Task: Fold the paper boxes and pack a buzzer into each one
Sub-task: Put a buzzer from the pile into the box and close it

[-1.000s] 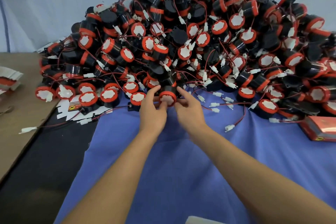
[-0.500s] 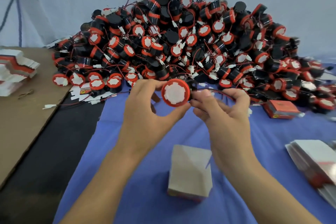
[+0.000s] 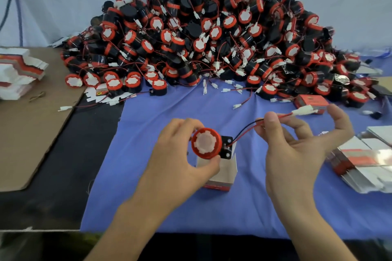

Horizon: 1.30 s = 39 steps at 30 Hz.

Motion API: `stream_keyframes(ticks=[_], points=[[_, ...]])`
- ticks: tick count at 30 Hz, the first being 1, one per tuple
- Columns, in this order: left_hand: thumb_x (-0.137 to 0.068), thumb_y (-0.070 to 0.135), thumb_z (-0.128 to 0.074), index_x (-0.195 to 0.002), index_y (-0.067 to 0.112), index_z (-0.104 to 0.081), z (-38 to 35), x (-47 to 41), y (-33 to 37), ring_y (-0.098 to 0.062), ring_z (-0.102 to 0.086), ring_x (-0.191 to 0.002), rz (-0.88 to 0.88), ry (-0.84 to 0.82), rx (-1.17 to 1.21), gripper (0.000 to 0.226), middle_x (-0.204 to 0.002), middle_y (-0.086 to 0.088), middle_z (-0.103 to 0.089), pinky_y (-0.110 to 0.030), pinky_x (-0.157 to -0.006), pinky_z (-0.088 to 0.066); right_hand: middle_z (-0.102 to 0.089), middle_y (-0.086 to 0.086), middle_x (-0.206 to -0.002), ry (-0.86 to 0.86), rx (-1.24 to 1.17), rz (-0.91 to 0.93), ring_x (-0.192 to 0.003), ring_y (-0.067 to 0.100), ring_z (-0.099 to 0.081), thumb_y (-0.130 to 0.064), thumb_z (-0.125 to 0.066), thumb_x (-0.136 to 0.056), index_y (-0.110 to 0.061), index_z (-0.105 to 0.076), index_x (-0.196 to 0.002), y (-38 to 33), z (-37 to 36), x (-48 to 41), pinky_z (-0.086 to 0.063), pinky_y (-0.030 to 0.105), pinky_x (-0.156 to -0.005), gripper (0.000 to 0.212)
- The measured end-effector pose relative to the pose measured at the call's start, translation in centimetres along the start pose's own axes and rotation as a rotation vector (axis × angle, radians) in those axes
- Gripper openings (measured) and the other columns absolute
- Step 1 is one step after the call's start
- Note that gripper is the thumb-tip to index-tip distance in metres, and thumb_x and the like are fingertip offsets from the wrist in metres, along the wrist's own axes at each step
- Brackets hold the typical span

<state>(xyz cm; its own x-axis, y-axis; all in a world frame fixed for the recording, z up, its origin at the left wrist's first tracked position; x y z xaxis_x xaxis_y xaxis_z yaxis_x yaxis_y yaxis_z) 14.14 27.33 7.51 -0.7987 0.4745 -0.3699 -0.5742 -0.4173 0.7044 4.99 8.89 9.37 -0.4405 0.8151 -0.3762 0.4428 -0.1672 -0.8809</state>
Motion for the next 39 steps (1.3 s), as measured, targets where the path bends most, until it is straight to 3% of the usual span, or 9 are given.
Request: stream_keyframes(ticks=[4,7,13,19,24,30,32,36,39], points=[[-0.077,0.032,-0.08,-0.114,0.027,-0.058,-1.1,0.5,0.7,-0.012,-0.046,-0.11,-0.075,-0.039,-0.132,0.043,-0.111,0.015,-0.05,-0.021,-0.092,-0.039,-0.072,0.002,-0.085,-0.105,0.059,0.021,-0.076,0.024,-0.074,0.001,-0.073,-0.091,-0.026,-0.034,-0.138,0.0,-0.4,0.3,-0.06,0.029,-0.077,0.066],[-0.079,0.028,-0.078,-0.117,0.031,-0.055,-1.9,0.8,0.7,-0.013,-0.045,-0.109,-0.107,-0.081,-0.156,0.044,-0.109,0.013,-0.051,-0.026,-0.092,-0.042,-0.072,-0.005,-0.082,-0.255,0.266,0.011,-0.078,0.014,-0.073,0.0,-0.076,-0.088,-0.019,-0.06,-0.097,0.8,-1.3,0.2,-0.058,0.024,-0.073,0.026],[-0.08,0.034,-0.081,-0.104,0.024,-0.062,-3.6,1.6,-0.5,-0.019,-0.047,-0.093,-0.178,-0.162,-0.404,0.032,-0.1,0.008,-0.052,-0.036,-0.079,-0.047,-0.069,-0.017,-0.081,-0.469,0.542,-0.046,-0.082,0.001,-0.066,-0.013,-0.08,-0.085,-0.034,-0.064,-0.074,3.5,-2.3,1.2,-0.05,0.012,-0.063,0.029],[-0.09,0.031,-0.071,-0.096,0.029,-0.068,-5.3,3.1,-1.2,-0.025,-0.054,-0.086,-0.263,-0.096,-0.563,0.007,-0.088,0.01,-0.061,-0.039,-0.067,-0.046,-0.069,-0.013,-0.072,-0.556,0.758,0.04,-0.072,0.01,-0.066,-0.01,-0.074,-0.089,-0.024,-0.065,-0.079,4.6,-2.3,1.5,-0.051,0.025,-0.065,0.019],[-0.073,0.014,-0.084,-0.099,0.031,-0.071,-6.5,4.0,-2.0,-0.027,-0.055,-0.091,-0.21,-0.045,-0.618,0.034,-0.092,0.011,-0.062,-0.036,-0.068,-0.044,-0.067,0.0,-0.074,-0.724,0.919,0.16,-0.072,0.029,-0.06,-0.005,-0.06,-0.091,-0.012,-0.059,-0.085,4.9,-3.9,2.3,-0.052,0.042,-0.065,0.009],[-0.084,0.026,-0.044,-0.106,0.034,-0.072,-6.0,4.8,-2.2,-0.025,-0.045,-0.104,-0.17,0.004,-0.463,0.037,-0.11,0.009,-0.062,-0.033,-0.078,-0.033,-0.05,-0.005,-0.074,-1.026,1.207,0.235,-0.069,0.028,-0.047,-0.015,-0.061,-0.087,-0.017,-0.044,-0.087,5.8,-7.0,3.1,-0.034,0.036,-0.053,0.017],[-0.086,0.025,-0.047,-0.105,0.038,-0.072,-6.2,5.3,-2.5,-0.027,-0.045,-0.109,-0.143,-0.034,-0.431,0.034,-0.129,0.006,-0.061,-0.035,-0.081,-0.037,-0.057,0.0,-0.075,-1.094,1.198,0.229,-0.066,0.027,-0.047,-0.01,-0.061,-0.08,-0.014,-0.046,-0.084,6.3,-8.0,3.5,-0.039,0.038,-0.056,0.016],[-0.09,0.015,-0.066,-0.119,0.042,-0.071,-6.8,6.0,-4.3,-0.027,-0.042,-0.125,-0.058,-0.121,-0.363,0.039,-0.151,0.0,-0.05,-0.046,-0.095,-0.049,-0.046,-0.003,-0.072,-1.152,1.083,0.266,-0.056,0.014,-0.034,0.002,-0.056,-0.077,-0.014,-0.044,-0.07,6.9,-8.4,4.5,-0.032,0.038,-0.049,0.022],[-0.097,0.032,-0.059,-0.134,0.044,-0.062,-6.8,6.1,-5.0,-0.021,-0.037,-0.132,-0.013,-0.148,-0.25,0.039,-0.152,0.004,-0.043,-0.029,-0.109,-0.033,-0.057,-0.005,-0.088,-1.166,1.062,0.245,-0.072,0.019,-0.052,-0.012,-0.049,-0.095,-0.017,-0.055,-0.092,7.5,-7.3,4.7,-0.048,0.039,-0.056,0.008]])
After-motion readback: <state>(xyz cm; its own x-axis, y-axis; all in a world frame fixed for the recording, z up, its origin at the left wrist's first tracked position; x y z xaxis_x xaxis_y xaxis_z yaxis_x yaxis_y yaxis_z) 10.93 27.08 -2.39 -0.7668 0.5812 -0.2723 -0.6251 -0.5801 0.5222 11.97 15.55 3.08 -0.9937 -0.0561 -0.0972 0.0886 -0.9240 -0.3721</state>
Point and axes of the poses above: each hand's wrist, its own x-axis away from the middle knuckle, its own z-axis out of the back of the hand, y = z × x, the point moved 6 cm from there along -x, towards the middle knuckle
